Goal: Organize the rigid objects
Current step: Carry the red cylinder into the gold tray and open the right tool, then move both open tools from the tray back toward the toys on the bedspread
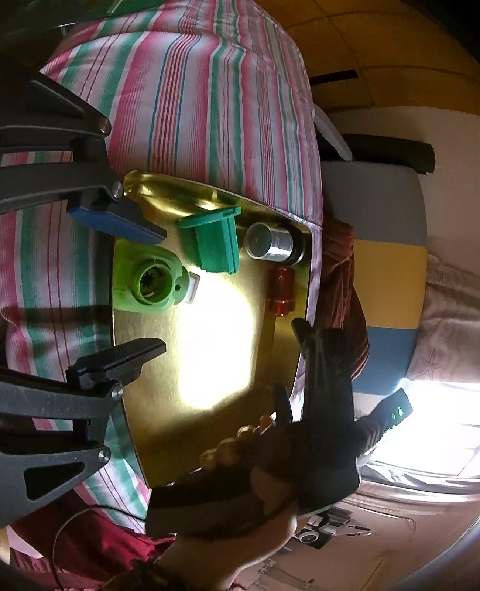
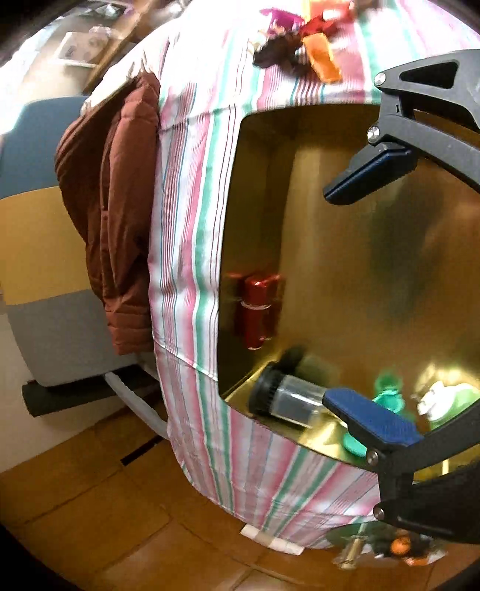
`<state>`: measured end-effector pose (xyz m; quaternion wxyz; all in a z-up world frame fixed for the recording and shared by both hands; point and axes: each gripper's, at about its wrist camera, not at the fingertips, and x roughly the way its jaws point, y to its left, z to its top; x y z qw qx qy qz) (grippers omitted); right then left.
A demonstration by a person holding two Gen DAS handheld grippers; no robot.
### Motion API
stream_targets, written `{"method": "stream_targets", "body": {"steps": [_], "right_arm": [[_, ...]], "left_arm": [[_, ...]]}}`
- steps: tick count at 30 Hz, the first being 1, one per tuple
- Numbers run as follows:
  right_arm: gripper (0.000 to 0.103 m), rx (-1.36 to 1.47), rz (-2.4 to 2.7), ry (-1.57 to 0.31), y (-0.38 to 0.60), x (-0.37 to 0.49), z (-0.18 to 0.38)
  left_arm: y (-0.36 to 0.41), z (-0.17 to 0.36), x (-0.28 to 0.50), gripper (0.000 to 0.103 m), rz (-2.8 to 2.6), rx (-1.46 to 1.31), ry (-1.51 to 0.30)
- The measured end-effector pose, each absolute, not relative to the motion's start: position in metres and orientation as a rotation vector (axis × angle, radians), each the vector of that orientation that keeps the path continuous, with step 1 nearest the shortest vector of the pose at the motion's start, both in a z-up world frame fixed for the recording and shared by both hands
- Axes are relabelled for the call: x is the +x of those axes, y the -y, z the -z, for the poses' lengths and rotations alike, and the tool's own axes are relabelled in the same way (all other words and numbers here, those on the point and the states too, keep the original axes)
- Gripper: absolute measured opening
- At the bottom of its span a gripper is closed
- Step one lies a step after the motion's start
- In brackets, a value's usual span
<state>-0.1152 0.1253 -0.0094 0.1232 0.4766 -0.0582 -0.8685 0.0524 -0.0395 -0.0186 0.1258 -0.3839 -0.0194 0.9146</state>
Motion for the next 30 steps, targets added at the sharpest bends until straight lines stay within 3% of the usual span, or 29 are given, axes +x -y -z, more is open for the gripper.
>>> {"method": "stream_targets", "body": {"steps": [8,18,30], "right_arm": [[0.100,1.368,2.536,0.199,-0.148,-0.081,0.006],[0.100,1.257,2.668,0.363,-0.228,-0.034,-0.003],[0.100,1.599,2.862,0.429,-0.380,-0.025,0.033]], "left_arm": [[0.025,0.019,0.060,0.053,-2.632,-1.099,0.016],[0.004,0.014,0.068,0.053,-2.598,-1.071,-0.032],[-0.040,0.014,0.078,0.053,-2.511,-1.071,-0.123]]}}
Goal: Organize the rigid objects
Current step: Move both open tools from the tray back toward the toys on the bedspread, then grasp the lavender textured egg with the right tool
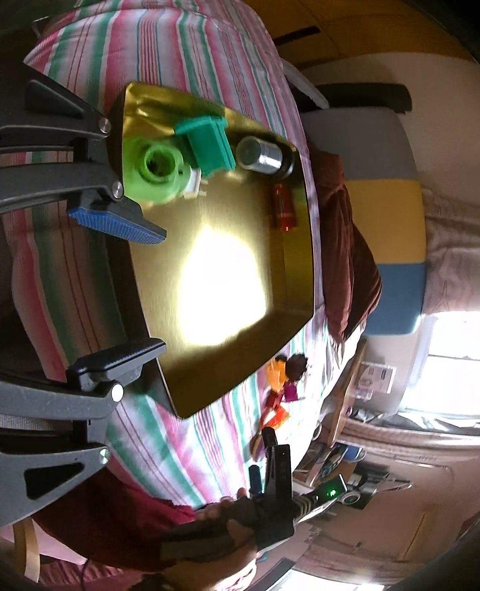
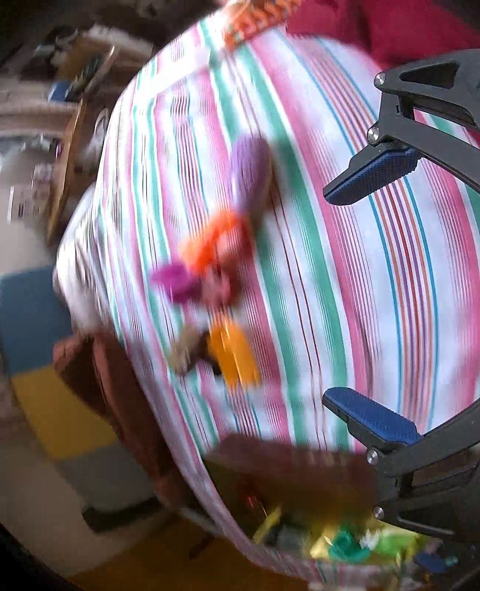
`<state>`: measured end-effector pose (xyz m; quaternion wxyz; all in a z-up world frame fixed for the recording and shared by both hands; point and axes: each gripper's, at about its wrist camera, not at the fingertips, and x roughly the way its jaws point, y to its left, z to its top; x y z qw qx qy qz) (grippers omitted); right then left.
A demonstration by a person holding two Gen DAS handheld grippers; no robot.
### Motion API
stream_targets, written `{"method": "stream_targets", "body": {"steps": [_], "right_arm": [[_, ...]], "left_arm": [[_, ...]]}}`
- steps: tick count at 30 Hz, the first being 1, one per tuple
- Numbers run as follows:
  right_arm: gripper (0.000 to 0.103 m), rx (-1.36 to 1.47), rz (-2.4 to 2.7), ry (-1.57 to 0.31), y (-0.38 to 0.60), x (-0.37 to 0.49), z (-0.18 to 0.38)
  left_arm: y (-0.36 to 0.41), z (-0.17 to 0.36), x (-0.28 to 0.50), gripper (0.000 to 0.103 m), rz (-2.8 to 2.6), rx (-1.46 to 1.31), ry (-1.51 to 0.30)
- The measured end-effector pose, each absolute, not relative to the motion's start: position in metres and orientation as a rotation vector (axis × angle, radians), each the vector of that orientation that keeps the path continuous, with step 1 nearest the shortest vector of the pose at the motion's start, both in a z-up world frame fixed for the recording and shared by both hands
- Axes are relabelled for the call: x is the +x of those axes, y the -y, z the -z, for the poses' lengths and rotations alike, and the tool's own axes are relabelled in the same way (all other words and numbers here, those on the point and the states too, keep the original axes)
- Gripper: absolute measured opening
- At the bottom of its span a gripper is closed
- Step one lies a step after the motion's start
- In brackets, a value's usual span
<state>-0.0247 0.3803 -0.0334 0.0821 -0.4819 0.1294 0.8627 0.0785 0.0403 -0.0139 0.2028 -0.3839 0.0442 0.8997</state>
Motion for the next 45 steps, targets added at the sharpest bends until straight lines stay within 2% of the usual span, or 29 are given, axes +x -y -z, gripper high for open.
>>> {"method": "stream_targets", "body": {"steps": [4,5,12,15,23,26,28,31,41,45], "right_arm": [[0.100,-1.392,-2.463,-0.684,-0.437,-0.032,0.035],[0.100,-1.373,-2.447,-0.708,-0.449,-0.036,0.035],[0.100,-1.360,-2.377,-0.616,-0.487,-0.063,0.039],[0.100,-1.395,-2.375,-0.629,-0.485,-0.069,0.045],[0.100,-1.487,-2.330,-0.515,-0.480,-0.074,0.060],[0.090,-1.503,-2.329,-0.512,-0.481,-0.075,0.064],[0.077,-1.527,-2.324,-0.494,-0.480,-0.077,0.068],[0.076,-1.546,-2.324,-0.454,-0.476,-0.078,0.070],[0.076,-1.543,-2.275,-0.495,-0.489,-0.063,0.067],[0.076,-1.518,-2.262,-0.614,-0.500,-0.053,0.066]], "left_arm": [[-0.056,0.011,0.081,0.053,-2.472,-1.075,-0.145],[-0.059,0.011,0.081,0.053,-2.465,-1.075,-0.148],[-0.083,0.005,0.086,0.053,-2.410,-1.072,-0.192],[-0.092,0.003,0.086,0.053,-2.394,-1.076,-0.196],[-0.117,-0.004,0.088,0.053,-2.364,-1.057,-0.247],[-0.125,-0.005,0.087,0.053,-2.352,-1.057,-0.263],[-0.131,-0.007,0.085,0.053,-2.350,-1.052,-0.269],[-0.142,-0.013,0.081,0.053,-2.345,-1.036,-0.267],[-0.206,-0.032,0.031,0.054,-2.284,-1.045,-0.299],[-0.237,-0.028,-0.003,0.063,-2.256,-1.101,-0.328]]}}
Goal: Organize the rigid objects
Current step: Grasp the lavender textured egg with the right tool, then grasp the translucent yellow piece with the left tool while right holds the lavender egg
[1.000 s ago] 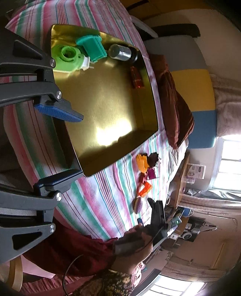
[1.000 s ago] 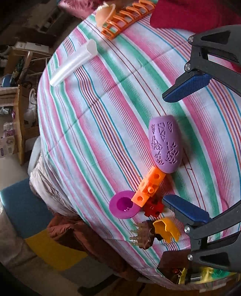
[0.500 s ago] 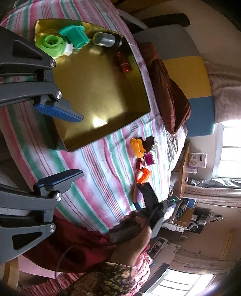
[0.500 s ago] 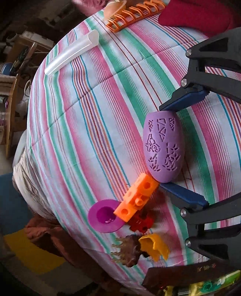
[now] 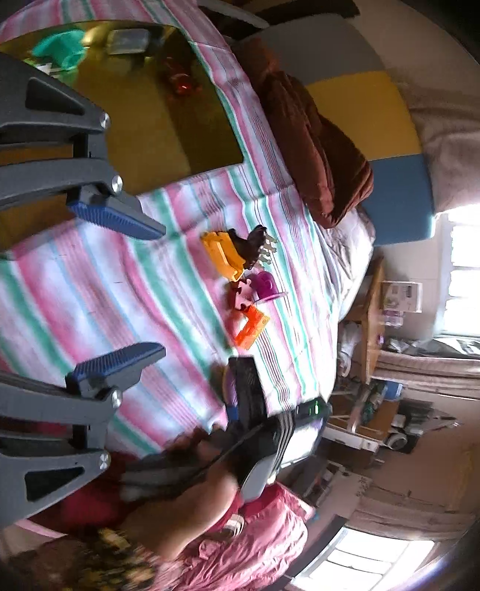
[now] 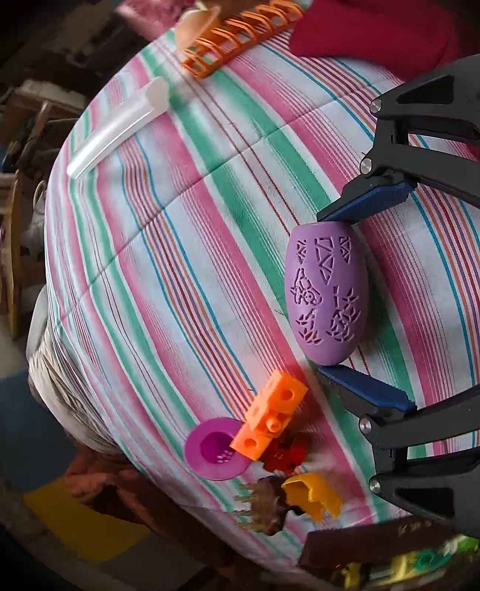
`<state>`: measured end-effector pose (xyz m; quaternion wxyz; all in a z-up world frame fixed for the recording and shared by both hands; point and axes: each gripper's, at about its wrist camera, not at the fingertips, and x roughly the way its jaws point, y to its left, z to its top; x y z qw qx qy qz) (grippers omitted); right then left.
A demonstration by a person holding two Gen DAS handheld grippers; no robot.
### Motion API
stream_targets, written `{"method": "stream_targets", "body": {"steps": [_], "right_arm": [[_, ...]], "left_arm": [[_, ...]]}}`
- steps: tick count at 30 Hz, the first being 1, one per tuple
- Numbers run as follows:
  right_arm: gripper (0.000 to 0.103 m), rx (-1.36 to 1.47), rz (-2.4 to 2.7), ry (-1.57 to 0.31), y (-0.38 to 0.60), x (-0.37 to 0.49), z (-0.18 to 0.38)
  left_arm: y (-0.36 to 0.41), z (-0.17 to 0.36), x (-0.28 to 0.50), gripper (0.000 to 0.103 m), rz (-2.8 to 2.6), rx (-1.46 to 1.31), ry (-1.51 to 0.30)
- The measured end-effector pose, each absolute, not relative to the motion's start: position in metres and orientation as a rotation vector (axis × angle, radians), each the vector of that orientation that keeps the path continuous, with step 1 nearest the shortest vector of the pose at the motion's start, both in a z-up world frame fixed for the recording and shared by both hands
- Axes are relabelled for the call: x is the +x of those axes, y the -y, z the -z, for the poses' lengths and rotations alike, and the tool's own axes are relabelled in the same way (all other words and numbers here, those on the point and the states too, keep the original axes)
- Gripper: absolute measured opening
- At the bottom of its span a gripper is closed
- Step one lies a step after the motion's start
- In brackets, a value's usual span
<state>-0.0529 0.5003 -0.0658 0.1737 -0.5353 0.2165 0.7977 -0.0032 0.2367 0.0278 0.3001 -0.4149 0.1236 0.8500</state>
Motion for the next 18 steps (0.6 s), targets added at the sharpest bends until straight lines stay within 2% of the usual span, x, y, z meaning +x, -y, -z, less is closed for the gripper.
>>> {"method": "stream_targets", "body": {"steps": [2,10,18], "right_arm": [[0.076,-1.515,-2.258,-0.622,-0.498,-0.057,0.068],[0.076,-1.501,-2.254,-0.675,-0.502,-0.054,0.068],[0.076,-1.498,-2.254,-0.684,-0.504,-0.054,0.068]], "left_arm": [[-0.254,-0.022,-0.023,0.066,-2.244,-1.131,-0.363],[-0.293,0.020,-0.103,0.067,-2.255,-1.336,-0.427],[-0.315,0.057,-0.143,0.067,-2.285,-1.415,-0.531]]}}
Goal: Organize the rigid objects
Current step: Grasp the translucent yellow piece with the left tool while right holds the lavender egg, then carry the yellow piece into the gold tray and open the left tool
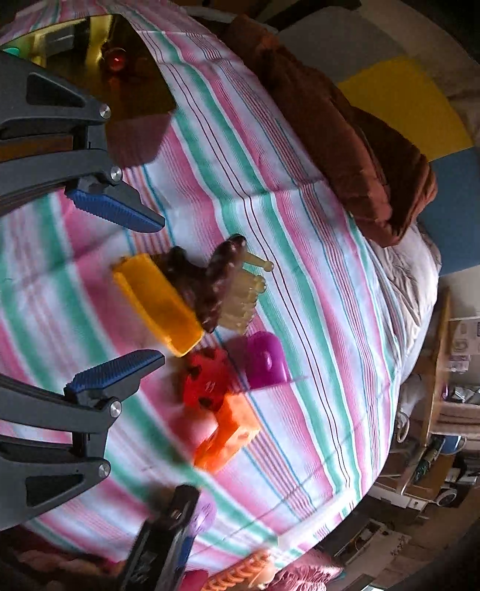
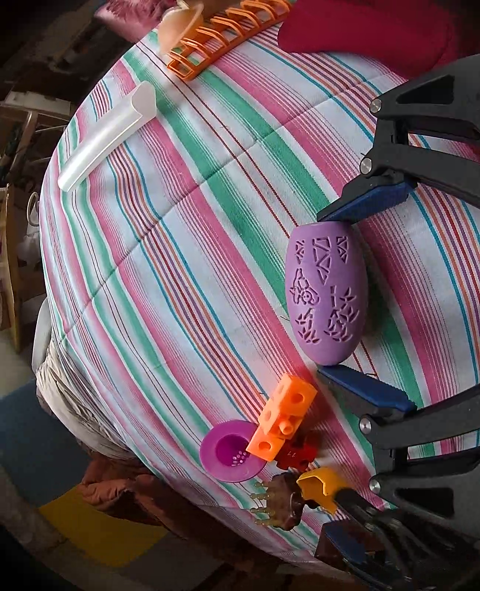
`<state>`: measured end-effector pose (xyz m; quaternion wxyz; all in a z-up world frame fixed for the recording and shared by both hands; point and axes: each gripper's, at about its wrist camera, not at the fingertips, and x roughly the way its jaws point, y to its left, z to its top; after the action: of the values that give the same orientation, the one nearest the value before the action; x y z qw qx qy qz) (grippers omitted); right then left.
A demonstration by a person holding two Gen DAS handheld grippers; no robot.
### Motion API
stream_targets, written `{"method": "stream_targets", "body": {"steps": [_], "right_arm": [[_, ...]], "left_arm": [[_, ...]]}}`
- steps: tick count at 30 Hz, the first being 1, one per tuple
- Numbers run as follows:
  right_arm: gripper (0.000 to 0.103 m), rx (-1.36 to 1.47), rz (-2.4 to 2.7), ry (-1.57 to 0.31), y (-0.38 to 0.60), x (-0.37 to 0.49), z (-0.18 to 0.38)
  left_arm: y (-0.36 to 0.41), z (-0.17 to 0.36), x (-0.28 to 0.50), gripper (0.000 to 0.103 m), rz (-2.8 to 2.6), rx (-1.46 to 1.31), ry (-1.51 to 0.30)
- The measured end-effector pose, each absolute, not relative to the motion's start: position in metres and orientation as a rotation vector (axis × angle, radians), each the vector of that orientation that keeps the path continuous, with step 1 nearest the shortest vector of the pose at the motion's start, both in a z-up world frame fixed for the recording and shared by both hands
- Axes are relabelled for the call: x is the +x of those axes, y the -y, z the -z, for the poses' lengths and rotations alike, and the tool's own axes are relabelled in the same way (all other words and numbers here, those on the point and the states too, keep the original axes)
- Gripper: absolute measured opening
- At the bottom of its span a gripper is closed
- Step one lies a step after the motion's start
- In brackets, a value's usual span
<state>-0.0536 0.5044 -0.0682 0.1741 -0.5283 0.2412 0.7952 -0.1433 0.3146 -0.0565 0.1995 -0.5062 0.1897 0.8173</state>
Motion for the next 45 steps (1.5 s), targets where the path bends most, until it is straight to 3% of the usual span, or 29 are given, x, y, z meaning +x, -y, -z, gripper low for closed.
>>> {"method": "stream_targets", "body": {"steps": [6,10,18,19,22,24,45], "right_arm": [[0.076,-1.493,-2.255,-0.700,-0.508,-0.053,0.068],[0.076,-1.492,-2.255,-0.706,-0.509,-0.055,0.069],[0.076,-1.485,-2.256,-0.722,-0.512,-0.058,0.070],[0.076,-1.485,-2.255,-0.719,-0.512,-0.059,0.070],[0.076,-1.483,-2.255,-0.714,-0.510,-0.053,0.069],[0.076,-1.484,-2.255,-0.708,-0.510,-0.053,0.069],[0.076,-1.491,-2.264,-0.648,-0.504,-0.062,0.074]], "left_arm": [[-0.311,0.079,-0.133,0.065,-2.119,-1.509,-0.406],[-0.308,0.068,-0.106,0.065,-2.057,-1.418,-0.357],[-0.310,0.066,-0.120,0.065,-2.250,-1.360,-0.475],[-0.309,0.067,-0.123,0.061,-2.263,-1.363,-0.465],[-0.310,0.077,-0.129,0.034,-2.259,-1.394,-0.414],[-0.309,0.081,-0.128,0.027,-2.266,-1.381,-0.389],[-0.253,0.028,-0.049,0.026,-2.195,-1.301,-0.127]]}}
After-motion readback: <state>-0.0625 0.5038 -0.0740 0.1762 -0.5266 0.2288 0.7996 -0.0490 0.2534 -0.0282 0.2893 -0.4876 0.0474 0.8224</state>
